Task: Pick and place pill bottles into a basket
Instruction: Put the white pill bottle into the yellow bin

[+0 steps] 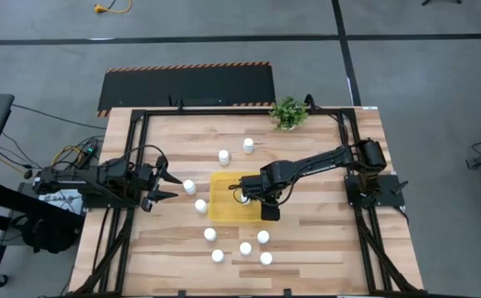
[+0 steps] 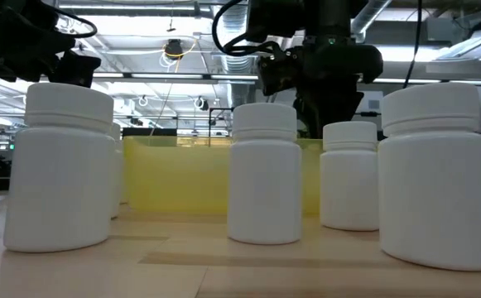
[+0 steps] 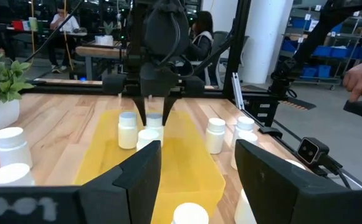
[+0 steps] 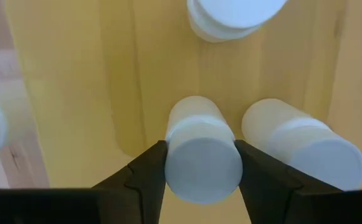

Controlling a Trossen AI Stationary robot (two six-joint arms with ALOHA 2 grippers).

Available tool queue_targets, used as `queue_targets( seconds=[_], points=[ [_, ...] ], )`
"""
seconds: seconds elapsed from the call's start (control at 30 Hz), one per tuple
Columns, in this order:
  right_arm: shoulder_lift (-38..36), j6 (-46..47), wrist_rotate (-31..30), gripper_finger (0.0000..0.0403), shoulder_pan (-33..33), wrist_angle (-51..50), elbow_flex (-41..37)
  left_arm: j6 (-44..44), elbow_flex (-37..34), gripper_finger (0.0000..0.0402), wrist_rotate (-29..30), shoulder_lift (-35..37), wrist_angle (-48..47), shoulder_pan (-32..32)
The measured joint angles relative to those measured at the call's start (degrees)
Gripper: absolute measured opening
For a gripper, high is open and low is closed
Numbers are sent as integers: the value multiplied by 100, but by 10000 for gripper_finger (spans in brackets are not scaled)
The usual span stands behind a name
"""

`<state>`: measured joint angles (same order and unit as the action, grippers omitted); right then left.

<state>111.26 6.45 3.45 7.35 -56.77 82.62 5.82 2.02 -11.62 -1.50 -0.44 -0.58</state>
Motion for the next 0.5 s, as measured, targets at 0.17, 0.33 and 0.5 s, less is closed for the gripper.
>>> queue_targets(
  seconds=[0.17,0.33,0.5],
  points=[
    [4,-89,38,198,11,-4,-14,1,0,194,-4,0,-3,0],
    [13,-91,36,221,11,-20,-21,0,0,194,-6,0,-5,0],
    [13,-93,34,228,11,-17,-21,0,0,194,-6,0,-7,0]
  ],
)
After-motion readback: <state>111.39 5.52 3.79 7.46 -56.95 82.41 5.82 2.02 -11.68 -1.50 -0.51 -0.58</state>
